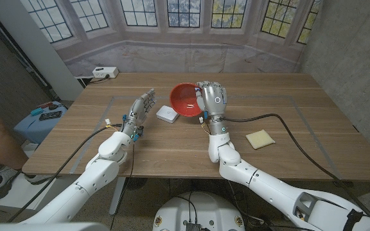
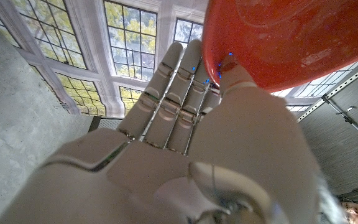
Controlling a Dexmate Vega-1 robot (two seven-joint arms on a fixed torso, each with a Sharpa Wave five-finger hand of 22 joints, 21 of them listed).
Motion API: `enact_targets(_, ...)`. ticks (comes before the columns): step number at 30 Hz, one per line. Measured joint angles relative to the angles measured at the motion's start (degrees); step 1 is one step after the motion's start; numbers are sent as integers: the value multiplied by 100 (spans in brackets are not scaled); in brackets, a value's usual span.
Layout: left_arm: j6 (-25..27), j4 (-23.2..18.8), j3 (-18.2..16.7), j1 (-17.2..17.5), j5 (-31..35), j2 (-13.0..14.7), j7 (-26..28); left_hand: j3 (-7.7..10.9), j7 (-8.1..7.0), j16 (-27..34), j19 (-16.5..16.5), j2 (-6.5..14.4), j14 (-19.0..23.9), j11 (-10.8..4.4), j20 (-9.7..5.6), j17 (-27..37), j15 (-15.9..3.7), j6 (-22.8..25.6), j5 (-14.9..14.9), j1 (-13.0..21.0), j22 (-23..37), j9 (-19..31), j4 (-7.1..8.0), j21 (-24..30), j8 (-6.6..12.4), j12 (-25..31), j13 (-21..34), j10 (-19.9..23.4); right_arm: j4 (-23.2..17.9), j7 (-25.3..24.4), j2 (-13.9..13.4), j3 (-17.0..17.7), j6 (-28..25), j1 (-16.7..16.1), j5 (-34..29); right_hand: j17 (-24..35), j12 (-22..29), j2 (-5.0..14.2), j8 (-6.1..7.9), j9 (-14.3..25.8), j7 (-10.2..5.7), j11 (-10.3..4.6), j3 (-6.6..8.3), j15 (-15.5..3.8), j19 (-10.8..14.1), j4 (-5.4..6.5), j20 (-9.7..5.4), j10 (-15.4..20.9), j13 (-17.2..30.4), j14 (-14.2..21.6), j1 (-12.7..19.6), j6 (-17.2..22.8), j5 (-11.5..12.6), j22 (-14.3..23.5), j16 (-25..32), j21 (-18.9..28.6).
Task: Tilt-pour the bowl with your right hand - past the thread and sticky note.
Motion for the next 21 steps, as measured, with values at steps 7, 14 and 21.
enact_targets(7,7,7,10,-16,-1,0,-20,0,0,0,0,0,0,0,0,0,0,0,0,0,0,0,0,0,0,0,0,0,232,-50,352,519,298,-176,-448,28,-17,-30,0,-2,0,-10,0,1,-12,0,-12,10,35,0,30,-1,-1,0,-26,23)
enact_targets(14,15,9,16,-22,6,1,-22,0,0,0,0,0,0,0,0,-1,0,0,0,0,0,0,0,0,0,0,0,0,417,-74,708,1066,634,-356,-927,53,-22,-30,-1,-2,1,-11,0,2,-12,0,-12,11,36,-1,30,-2,-2,-27,-26,23)
enact_targets(21,20,12,19,-23,14,4,-22,0,0,0,0,16,0,0,0,-1,0,0,9,16,0,0,0,0,0,0,0,0,557,-83,1020,1527,948,-491,-1352,74,-23,-30,-13,-3,2,-11,-1,-19,-11,1,-12,11,43,38,30,-3,-5,-27,-71,66)
